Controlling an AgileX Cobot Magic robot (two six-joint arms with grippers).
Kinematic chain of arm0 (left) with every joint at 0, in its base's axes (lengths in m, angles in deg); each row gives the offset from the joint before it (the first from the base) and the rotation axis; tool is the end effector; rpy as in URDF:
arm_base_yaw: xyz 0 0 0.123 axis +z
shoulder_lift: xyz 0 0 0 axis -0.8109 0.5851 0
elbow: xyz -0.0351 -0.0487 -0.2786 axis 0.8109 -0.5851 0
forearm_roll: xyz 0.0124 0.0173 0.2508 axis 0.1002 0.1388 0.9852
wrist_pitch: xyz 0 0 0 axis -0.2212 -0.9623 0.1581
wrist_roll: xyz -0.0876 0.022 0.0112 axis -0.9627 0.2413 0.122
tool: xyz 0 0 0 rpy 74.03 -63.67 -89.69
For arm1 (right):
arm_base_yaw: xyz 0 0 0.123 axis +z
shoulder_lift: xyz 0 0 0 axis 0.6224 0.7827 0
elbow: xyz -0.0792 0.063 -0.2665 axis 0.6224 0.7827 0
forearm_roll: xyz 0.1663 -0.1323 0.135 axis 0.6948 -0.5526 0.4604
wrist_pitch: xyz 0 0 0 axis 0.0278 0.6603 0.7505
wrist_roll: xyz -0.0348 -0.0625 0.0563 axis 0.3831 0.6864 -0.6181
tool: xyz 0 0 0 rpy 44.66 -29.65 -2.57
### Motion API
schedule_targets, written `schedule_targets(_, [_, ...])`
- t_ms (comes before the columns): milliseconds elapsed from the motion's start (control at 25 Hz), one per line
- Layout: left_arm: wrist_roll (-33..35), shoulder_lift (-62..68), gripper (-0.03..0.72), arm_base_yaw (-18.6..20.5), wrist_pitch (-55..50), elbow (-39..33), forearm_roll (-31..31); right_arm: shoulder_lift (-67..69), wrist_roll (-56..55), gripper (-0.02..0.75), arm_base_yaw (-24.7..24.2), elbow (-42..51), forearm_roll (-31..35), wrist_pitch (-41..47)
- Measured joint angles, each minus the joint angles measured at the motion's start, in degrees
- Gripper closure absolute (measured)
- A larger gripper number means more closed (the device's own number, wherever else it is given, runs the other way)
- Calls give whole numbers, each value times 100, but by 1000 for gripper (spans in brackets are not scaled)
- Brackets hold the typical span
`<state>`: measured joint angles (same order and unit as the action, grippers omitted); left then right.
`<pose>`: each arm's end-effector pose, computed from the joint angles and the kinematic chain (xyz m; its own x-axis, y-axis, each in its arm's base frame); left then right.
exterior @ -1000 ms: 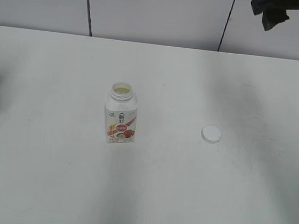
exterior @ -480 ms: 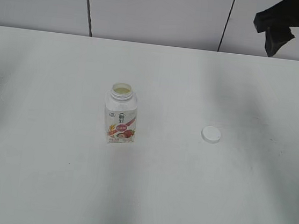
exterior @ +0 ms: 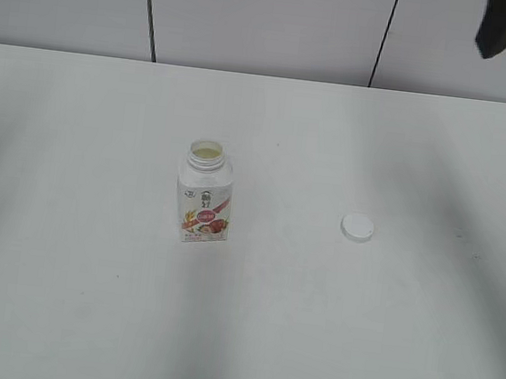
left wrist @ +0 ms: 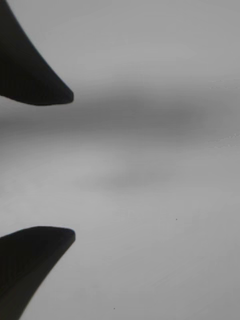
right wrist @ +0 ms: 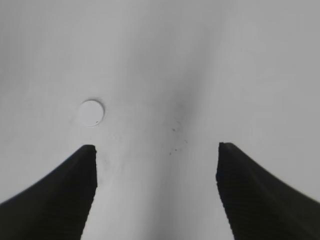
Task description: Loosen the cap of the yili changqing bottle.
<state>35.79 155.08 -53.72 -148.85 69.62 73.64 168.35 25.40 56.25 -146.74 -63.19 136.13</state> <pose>0.2235 0.0106 0.3160 -0.9234 0.0634 -0.3785 0.0209 0.9931 0.1154 0.3194 0.0937 0.3704 -0.8235 -0.3661 -0.4334 -0.3483 0.9292 -0.1232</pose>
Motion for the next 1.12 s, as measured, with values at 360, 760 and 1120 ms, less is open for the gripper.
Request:
schedule_targets(360, [102,-652,218,0,-177,-473,-147,-1034,117,152,-1318,1128,66,0])
schedule_targets(760, [102,-1900,218,0,-603,-1458,-365,-3092,253,152,-1456,3241,548,21])
schedule_targets(1120, [102,-3498,218,0,-771,-1942,-621,-5389,253,152,-1456,4401,548,-30])
